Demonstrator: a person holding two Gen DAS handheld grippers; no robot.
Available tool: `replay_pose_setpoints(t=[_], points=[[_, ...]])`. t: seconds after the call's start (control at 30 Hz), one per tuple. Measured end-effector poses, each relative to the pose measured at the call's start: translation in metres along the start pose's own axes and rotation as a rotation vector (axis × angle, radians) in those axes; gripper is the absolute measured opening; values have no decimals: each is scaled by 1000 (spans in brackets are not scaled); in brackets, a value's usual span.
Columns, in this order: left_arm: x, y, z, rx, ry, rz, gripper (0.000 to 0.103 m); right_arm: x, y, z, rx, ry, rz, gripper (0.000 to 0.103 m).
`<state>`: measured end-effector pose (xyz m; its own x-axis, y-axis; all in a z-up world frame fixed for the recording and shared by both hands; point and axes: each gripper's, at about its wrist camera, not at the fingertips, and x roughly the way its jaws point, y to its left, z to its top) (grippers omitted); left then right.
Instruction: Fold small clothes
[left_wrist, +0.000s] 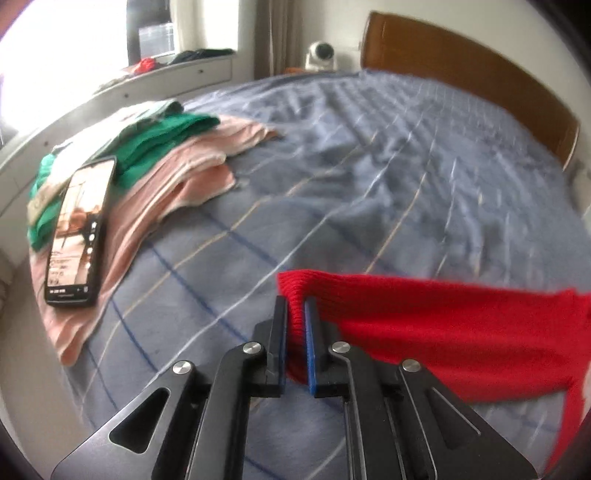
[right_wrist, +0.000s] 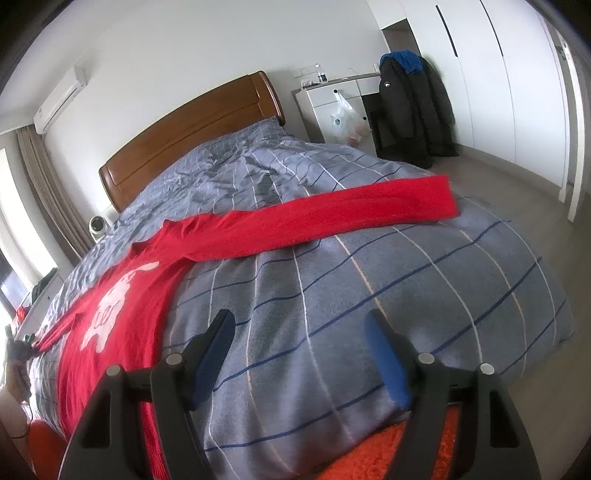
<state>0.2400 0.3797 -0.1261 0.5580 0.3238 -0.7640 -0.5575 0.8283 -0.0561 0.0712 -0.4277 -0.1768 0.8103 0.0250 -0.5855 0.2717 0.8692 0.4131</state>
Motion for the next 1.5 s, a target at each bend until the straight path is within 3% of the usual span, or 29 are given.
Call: replay_pose_setpoints(t=[0.27,0.53,1.03,1.2,1.3,1.37,1.43,1.5], points=[[21,2,-6,-20,37,17,6,-2,3,-1,-17,-8,-7,72],[22,6,-10,-22,33,-10,6,-2,2,-1,-11,-7,-15,72],[21,4,-11,9,39,8,8,-8,-1,-2,-5,-22,-16,72],[18,3,-12,19,31,16,14,-8,-1,-2,-1,-22,-14,72],[9,3,-17,50,20,27,28,-8,-1,-2,2,-23,-10,72],[1,5,-21,60,13,39,53,-7,-1,-2,2,-22,-10,72],[-10,8,-27,72,1,60,66,-8,-1,-2,0,-23,-10,72],[-23,8,-34,105,-15,84,69,-8,-1,-2,-1,-24,-11,72]])
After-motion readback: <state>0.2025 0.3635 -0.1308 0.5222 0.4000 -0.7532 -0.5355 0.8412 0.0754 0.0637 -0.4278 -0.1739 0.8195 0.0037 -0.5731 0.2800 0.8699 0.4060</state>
